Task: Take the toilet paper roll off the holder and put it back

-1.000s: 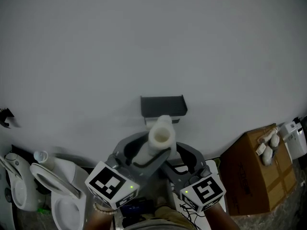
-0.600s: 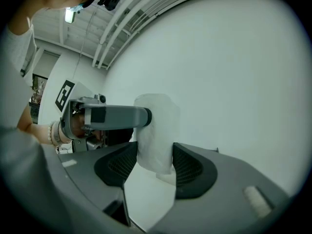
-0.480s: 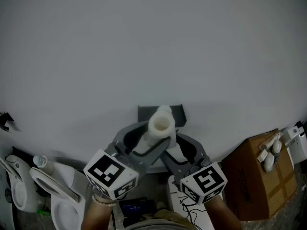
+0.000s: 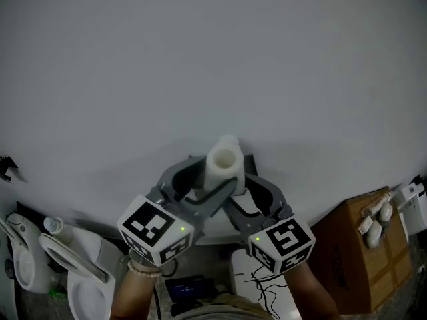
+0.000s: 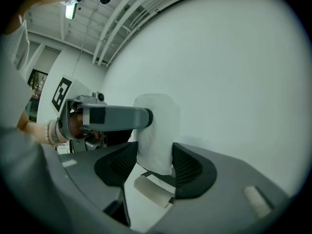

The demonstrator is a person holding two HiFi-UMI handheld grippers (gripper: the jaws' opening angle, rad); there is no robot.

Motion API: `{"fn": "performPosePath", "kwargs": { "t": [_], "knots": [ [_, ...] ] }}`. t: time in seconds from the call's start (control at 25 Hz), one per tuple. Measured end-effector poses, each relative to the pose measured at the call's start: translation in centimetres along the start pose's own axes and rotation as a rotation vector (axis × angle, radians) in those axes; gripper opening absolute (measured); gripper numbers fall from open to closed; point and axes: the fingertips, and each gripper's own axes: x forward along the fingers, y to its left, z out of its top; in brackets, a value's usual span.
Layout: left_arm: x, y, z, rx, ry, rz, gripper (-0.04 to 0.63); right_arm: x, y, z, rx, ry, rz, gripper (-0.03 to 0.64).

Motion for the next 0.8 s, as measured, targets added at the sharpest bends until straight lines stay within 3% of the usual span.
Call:
{"fn": "performPosePath", "kwargs": {
  "t": [0.44, 0.8],
  "knots": [
    [2.1, 3.6, -1.1, 0.015, 0.029, 0.104, 0.236, 1.4, -2.3, -0.7, 0.092, 0.03, -0.006, 0.224],
    [2.6, 5.5, -3.4, 0.019, 0.076, 0.167, 0.236, 0.7, -1.8, -1.2, 0.091, 0.03, 0.023, 0.224]
  ]
}}
